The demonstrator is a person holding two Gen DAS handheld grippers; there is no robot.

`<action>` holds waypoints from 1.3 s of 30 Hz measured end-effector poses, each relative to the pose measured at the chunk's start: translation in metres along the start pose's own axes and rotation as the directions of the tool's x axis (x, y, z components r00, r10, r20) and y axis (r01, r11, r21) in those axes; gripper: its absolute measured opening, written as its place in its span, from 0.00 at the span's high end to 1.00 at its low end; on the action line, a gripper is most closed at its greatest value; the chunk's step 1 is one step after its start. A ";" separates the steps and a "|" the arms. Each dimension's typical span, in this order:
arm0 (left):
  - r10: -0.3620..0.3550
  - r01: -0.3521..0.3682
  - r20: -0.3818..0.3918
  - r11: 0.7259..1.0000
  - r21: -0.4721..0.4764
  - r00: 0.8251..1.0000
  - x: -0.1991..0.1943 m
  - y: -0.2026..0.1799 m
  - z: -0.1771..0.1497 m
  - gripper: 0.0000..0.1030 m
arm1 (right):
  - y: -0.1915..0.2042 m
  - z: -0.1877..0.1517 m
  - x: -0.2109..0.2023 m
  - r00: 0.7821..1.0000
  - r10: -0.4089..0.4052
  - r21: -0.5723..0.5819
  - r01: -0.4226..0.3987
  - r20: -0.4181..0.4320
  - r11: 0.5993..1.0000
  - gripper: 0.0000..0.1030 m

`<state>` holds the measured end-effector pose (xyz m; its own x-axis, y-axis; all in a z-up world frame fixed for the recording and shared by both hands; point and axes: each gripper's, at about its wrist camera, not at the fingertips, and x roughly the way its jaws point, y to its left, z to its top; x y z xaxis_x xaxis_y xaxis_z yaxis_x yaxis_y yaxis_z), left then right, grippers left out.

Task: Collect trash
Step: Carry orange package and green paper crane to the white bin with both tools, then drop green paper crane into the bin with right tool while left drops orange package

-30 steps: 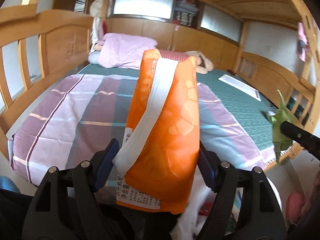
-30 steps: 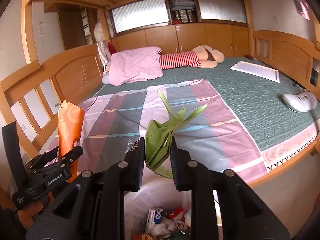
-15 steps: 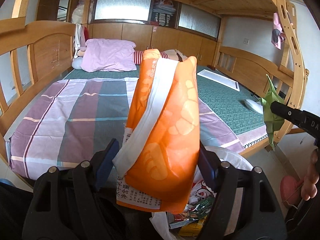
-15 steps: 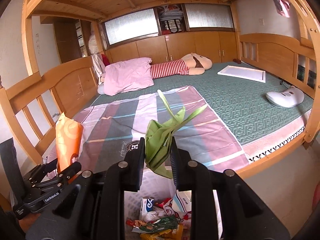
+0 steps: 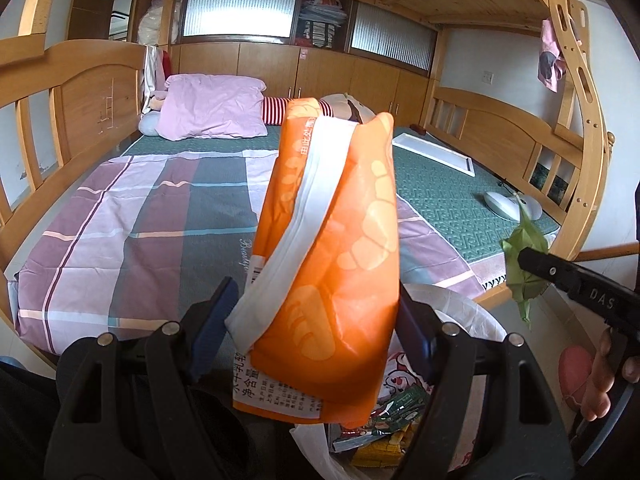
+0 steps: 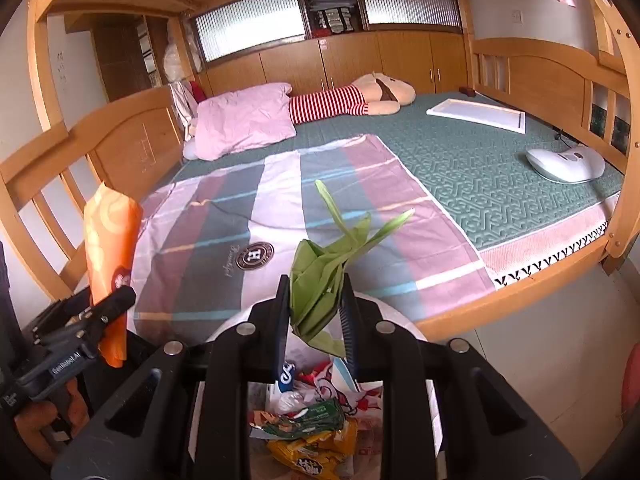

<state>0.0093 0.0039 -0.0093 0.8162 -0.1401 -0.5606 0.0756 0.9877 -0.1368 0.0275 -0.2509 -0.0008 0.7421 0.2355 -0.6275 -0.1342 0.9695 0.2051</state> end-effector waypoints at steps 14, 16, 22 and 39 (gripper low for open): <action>-0.041 0.042 -0.093 0.999 0.009 0.995 0.020 -0.009 -0.014 0.27 | -0.027 -0.044 0.050 0.952 -0.006 0.115 0.044 -0.307 0.992 0.51; -0.067 0.069 -0.134 0.998 0.013 0.989 0.028 -0.011 -0.018 0.27 | -0.034 -0.038 0.040 0.966 -0.016 0.161 0.059 -0.259 0.985 0.46; -0.194 0.229 -0.323 0.970 0.075 0.926 0.064 -0.039 -0.044 0.27 | -0.059 -0.014 -0.010 0.998 -0.058 0.283 0.057 -0.005 0.957 0.36; 0.050 -0.040 -0.076 0.991 0.128 0.996 0.026 -0.033 -0.030 0.04 | -0.018 -0.008 -0.024 0.978 -0.136 0.047 0.131 0.156 0.990 0.06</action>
<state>0.0111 -0.0347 -0.0439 0.7728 -0.0955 -0.6274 0.1155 0.9933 -0.0089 0.0062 -0.2731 0.0046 0.8468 0.0876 -0.5247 -0.0052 0.9877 0.1564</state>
